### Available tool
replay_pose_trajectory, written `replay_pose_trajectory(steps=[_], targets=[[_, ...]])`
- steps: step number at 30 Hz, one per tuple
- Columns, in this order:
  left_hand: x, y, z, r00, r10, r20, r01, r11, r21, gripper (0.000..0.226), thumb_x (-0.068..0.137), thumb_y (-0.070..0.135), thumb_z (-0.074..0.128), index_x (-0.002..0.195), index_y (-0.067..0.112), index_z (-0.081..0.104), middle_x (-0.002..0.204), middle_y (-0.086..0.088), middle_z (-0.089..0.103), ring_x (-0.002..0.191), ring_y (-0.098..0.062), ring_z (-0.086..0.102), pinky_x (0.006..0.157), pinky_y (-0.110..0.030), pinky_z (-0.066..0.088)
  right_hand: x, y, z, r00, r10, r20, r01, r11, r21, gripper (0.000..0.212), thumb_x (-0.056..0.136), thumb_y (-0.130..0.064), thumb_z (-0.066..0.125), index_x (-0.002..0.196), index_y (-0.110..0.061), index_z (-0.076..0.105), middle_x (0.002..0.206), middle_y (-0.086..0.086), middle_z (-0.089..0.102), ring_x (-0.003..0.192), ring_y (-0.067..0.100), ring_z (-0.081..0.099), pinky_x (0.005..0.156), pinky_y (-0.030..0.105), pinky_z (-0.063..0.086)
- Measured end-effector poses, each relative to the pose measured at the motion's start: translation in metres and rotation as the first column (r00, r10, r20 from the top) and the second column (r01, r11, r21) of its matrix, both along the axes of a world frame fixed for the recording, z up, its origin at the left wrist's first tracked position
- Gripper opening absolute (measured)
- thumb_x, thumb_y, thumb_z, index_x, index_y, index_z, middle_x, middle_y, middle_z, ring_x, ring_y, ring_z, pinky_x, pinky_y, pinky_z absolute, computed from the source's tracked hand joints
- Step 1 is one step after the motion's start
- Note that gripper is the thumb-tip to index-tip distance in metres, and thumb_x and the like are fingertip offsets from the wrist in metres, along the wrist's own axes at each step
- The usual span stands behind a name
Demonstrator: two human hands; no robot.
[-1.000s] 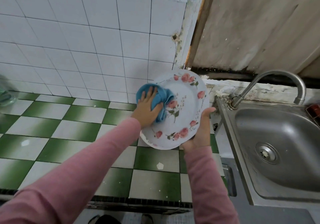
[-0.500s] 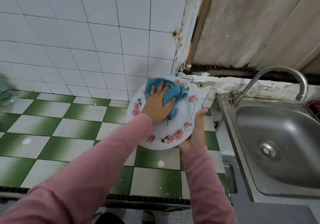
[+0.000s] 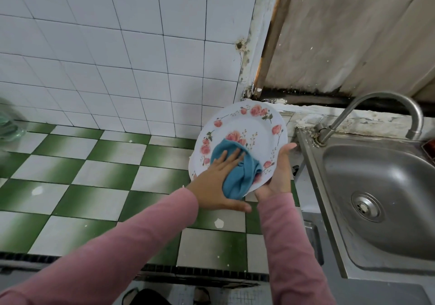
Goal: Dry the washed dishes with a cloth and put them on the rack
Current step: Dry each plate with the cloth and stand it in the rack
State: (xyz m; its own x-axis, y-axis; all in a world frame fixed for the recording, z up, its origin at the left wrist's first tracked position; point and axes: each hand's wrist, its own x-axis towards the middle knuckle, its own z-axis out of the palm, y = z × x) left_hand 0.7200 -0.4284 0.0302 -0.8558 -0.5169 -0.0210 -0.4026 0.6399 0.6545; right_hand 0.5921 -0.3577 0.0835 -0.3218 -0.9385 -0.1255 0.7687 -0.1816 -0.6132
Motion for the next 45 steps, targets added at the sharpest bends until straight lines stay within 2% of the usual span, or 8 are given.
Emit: replay_pose_trajectory(steps=[4, 7, 14, 20, 30, 34, 40, 45], targets=[[0.005, 0.001, -0.003, 0.987, 0.081, -0.142, -0.105, 0.98, -0.171, 0.09, 0.08, 0.044, 0.077, 0.153, 0.03, 0.025, 0.157, 0.006, 0.034, 0.146, -0.021, 0.03, 0.115, -0.04, 0.035, -0.007, -0.011, 0.004, 0.996, -0.068, 0.066, 0.063, 0.995, 0.079, 0.08, 0.09, -0.071, 0.026, 0.102, -0.011, 0.078, 0.11, 0.017, 0.073, 0.102, 0.033, 0.071, 0.087, 0.045, 0.059], [0.006, -0.001, 0.001, 0.934, 0.065, -0.353, -0.183, 0.932, -0.313, 0.059, 0.073, 0.019, 0.082, 0.128, 0.01, 0.061, 0.109, -0.009, 0.072, 0.09, -0.026, 0.07, 0.079, -0.038, 0.059, -0.018, -0.02, 0.009, 0.988, -0.155, 0.01, 0.146, 0.947, 0.286, 0.059, 0.096, -0.062, 0.041, 0.111, -0.011, 0.066, 0.1, 0.015, 0.076, 0.088, 0.03, 0.074, 0.075, 0.045, 0.061], [-0.001, -0.01, 0.036, 0.767, 0.363, -0.529, -0.307, 0.932, 0.194, 0.036, 0.078, 0.011, 0.08, 0.107, 0.025, 0.065, 0.092, -0.004, 0.07, 0.073, -0.021, 0.064, 0.067, -0.031, 0.059, -0.028, -0.029, 0.014, 0.961, -0.062, -0.271, 0.185, 0.87, 0.458, 0.068, 0.079, -0.07, 0.065, 0.128, -0.023, 0.058, 0.124, 0.009, 0.065, 0.109, 0.029, 0.064, 0.092, 0.05, 0.054], [0.008, -0.025, 0.058, 0.435, 0.831, -0.348, -0.143, 0.445, 0.884, 0.032, 0.082, 0.001, 0.073, 0.105, 0.022, 0.066, 0.098, 0.001, 0.074, 0.089, -0.021, 0.07, 0.081, -0.041, 0.059, -0.026, -0.008, -0.019, 0.939, -0.028, -0.343, 0.242, 0.762, 0.6, 0.068, 0.09, -0.073, 0.046, 0.143, -0.032, 0.042, 0.126, -0.009, 0.048, 0.114, 0.017, 0.045, 0.094, 0.038, 0.041], [0.031, -0.051, 0.042, 0.3, 0.902, -0.312, -0.248, 0.389, 0.887, 0.046, 0.085, 0.036, 0.073, 0.126, 0.02, 0.059, 0.11, -0.001, 0.069, 0.101, -0.023, 0.065, 0.079, -0.036, 0.058, -0.031, 0.001, -0.027, 0.95, -0.306, 0.052, 0.274, 0.906, 0.323, 0.041, 0.1, -0.05, 0.046, 0.109, -0.017, 0.068, 0.102, 0.006, 0.076, 0.089, 0.025, 0.074, 0.083, 0.045, 0.057], [0.027, -0.043, 0.046, 0.097, 0.917, -0.388, -0.398, 0.393, 0.829, 0.033, 0.094, 0.049, 0.057, 0.101, 0.017, 0.06, 0.069, 0.013, 0.058, 0.067, -0.001, 0.057, 0.066, -0.019, 0.05, -0.025, -0.001, -0.012, 0.951, -0.308, -0.013, 0.295, 0.898, 0.328, 0.045, 0.097, -0.054, 0.051, 0.124, -0.02, 0.063, 0.116, 0.006, 0.073, 0.101, 0.026, 0.07, 0.085, 0.047, 0.057], [-0.011, 0.0, 0.045, 0.617, 0.669, -0.415, -0.331, 0.699, 0.634, 0.073, 0.08, 0.082, 0.042, 0.129, 0.028, 0.052, 0.128, 0.0, 0.06, 0.121, -0.019, 0.056, 0.104, -0.042, 0.045, 0.026, -0.017, 0.01, 0.951, -0.231, -0.208, 0.279, 0.929, 0.242, 0.029, 0.103, -0.033, 0.048, 0.117, -0.014, 0.066, 0.12, 0.015, 0.069, 0.112, 0.035, 0.065, 0.099, 0.055, 0.051], [-0.032, -0.008, 0.052, 0.694, 0.473, -0.543, -0.283, 0.872, 0.399, 0.051, 0.088, 0.079, 0.032, 0.137, 0.064, 0.03, 0.153, 0.01, 0.038, 0.143, -0.015, 0.034, 0.118, -0.049, 0.029, 0.035, -0.015, 0.015, 0.949, -0.215, -0.231, 0.259, 0.949, 0.18, 0.036, 0.105, -0.03, 0.043, 0.124, -0.008, 0.064, 0.118, 0.016, 0.07, 0.113, 0.033, 0.066, 0.099, 0.046, 0.053]])
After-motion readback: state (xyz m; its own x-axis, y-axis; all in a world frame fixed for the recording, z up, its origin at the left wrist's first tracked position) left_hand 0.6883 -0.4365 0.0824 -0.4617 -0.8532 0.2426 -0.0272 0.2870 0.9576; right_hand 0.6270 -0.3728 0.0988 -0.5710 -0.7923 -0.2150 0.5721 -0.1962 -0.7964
